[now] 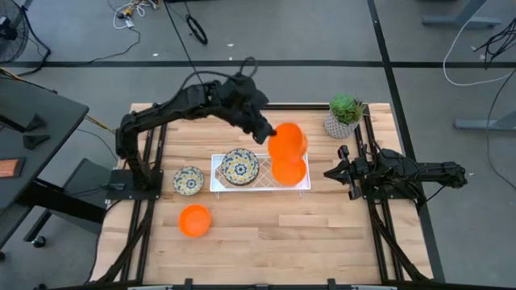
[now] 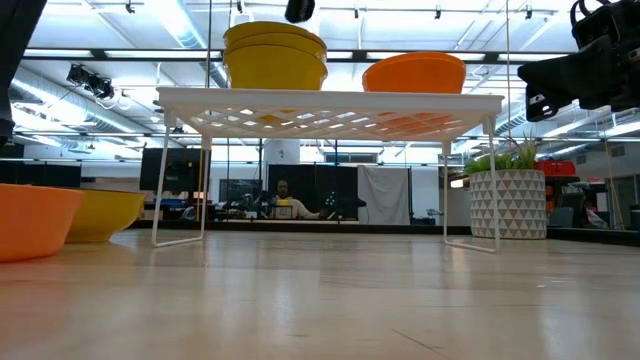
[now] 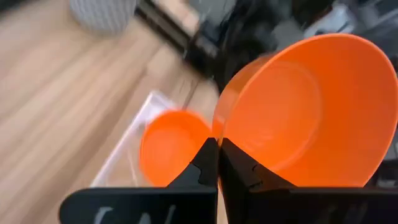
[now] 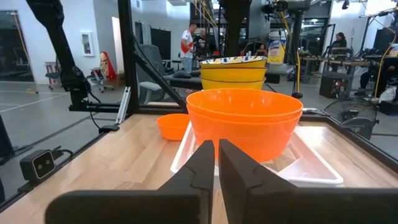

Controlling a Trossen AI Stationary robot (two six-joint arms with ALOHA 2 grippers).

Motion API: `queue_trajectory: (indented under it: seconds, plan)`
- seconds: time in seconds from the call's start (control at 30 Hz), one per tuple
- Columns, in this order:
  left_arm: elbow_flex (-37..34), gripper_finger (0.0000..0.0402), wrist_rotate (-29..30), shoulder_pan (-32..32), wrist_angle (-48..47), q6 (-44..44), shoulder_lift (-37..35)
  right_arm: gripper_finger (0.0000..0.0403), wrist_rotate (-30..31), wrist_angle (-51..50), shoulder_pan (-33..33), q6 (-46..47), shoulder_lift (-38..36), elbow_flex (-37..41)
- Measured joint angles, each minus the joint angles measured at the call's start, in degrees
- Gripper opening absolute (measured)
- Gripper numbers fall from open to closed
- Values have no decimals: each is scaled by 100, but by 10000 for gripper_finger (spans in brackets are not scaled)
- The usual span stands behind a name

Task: Pick & Place Mini bowls
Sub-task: Stack the orange bowl on the orange bowl on the shelf

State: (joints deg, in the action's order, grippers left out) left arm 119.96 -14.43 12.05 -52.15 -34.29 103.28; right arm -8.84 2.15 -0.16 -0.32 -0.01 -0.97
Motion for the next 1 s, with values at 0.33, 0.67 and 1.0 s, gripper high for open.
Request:
queue_trajectory:
  seconds: [0.33,0.67,1.0]
  plan:
    - [0,2,-307,-142,-451,219,538,27,0,0,0,0,0,0]
    - [-2,2,-458,-142,-638,673,940,27,2,0,0,0,0,0]
    - [-7,2,-227,-124,-663,977,1106,27,2,0,0,-2,0,0]
